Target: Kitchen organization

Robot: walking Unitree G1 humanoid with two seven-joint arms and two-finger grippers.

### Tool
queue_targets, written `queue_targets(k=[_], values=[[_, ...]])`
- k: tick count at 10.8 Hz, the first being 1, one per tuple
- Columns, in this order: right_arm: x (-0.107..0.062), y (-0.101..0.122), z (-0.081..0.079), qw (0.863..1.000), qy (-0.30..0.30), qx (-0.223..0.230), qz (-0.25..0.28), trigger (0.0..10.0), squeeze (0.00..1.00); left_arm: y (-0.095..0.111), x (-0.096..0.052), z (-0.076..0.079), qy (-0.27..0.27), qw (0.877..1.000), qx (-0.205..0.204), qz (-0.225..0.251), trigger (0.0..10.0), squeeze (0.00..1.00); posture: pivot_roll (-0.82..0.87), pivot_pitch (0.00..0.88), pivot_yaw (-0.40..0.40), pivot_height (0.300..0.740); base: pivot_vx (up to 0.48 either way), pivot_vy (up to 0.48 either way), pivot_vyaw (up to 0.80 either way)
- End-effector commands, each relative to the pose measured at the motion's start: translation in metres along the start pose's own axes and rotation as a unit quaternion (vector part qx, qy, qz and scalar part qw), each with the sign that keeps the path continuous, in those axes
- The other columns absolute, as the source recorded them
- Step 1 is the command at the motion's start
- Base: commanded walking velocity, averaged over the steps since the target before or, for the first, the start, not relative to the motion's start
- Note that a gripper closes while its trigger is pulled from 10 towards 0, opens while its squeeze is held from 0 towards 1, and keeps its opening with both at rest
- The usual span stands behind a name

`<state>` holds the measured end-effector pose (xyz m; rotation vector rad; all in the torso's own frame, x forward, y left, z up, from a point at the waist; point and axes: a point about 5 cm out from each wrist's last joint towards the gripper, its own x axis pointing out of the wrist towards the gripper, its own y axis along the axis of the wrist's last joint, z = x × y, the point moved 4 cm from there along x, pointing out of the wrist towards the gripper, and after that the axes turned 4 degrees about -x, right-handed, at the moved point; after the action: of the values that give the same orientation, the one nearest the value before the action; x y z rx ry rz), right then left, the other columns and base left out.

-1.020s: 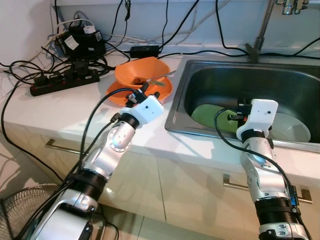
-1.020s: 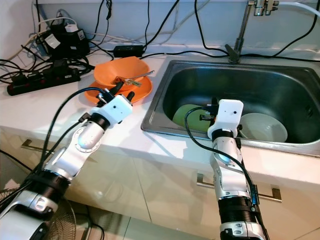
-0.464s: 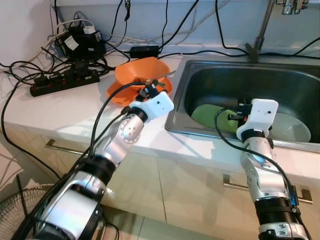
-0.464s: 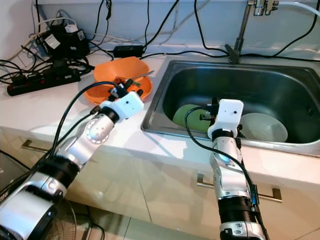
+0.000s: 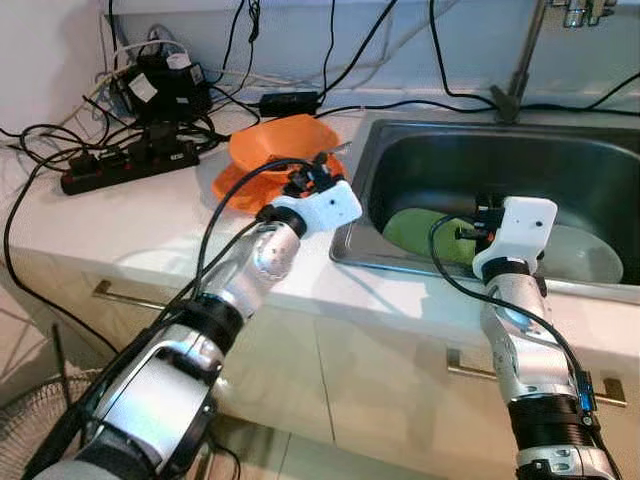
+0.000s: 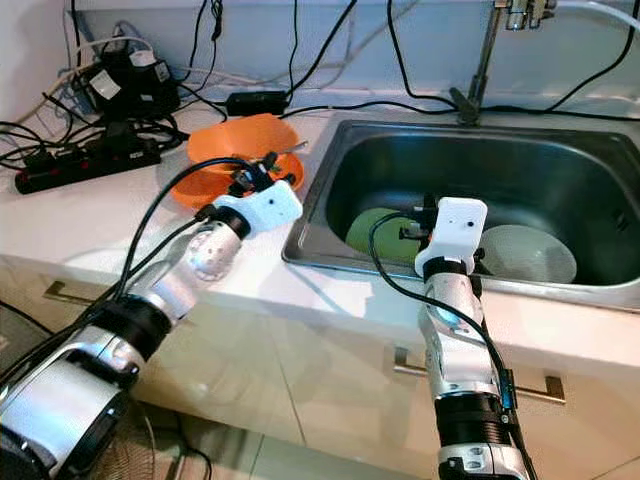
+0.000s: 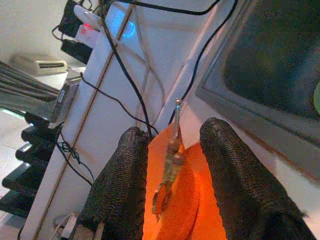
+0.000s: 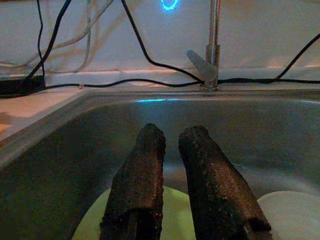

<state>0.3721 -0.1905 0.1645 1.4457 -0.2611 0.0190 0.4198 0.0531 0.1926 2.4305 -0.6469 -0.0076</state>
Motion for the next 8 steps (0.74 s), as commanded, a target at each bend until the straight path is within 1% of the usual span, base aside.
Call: queue_targets(k=[1,2,3,4,5,6,8], values=[[-0.005,-0.005,-0.003,1.000,0.000,0.000,-0.007,10.0,0.00,-0.002,0.002,-0.003,0.003,1.000,0.017,-0.005,10.0,0.00,0.02,0.037,0.151,0.740,0.000,0.000,0.00],[-0.006,-0.007,-0.001,1.000,-0.002,-0.001,-0.009,10.0,0.00,-0.004,0.004,-0.006,0.009,0.999,0.026,-0.017,10.0,0.00,0.02,0.040,0.152,0.740,0.000,0.000,0.00],[-0.007,-0.009,0.002,1.000,-0.005,-0.003,-0.012,10.0,0.00,-0.005,0.008,-0.010,0.020,0.999,0.028,-0.030,10.0,0.00,0.02,0.041,0.152,0.740,0.000,0.000,0.00],[-0.007,-0.008,0.003,1.000,-0.007,-0.003,-0.012,10.0,0.00,-0.004,0.011,-0.014,0.029,0.999,0.026,-0.034,10.0,0.00,0.02,0.042,0.153,0.740,0.000,0.000,0.00],[-0.007,-0.007,0.004,1.000,-0.009,-0.004,-0.011,10.0,0.00,-0.001,0.014,-0.017,0.035,0.999,0.025,-0.034,4.0,0.00,0.01,0.042,0.154,0.740,0.000,0.000,0.00],[-0.006,-0.007,0.004,1.000,-0.009,-0.004,-0.011,10.0,0.00,0.000,0.015,-0.017,0.036,0.999,0.014,-0.034,0.0,0.00,0.01,0.041,0.151,0.740,0.000,0.000,0.00],[-0.007,-0.007,0.004,1.000,-0.008,-0.005,-0.011,10.0,0.00,0.002,0.017,-0.016,0.037,0.999,0.017,-0.034,0.0,0.00,0.01,0.044,0.149,0.740,0.000,0.000,0.00]])
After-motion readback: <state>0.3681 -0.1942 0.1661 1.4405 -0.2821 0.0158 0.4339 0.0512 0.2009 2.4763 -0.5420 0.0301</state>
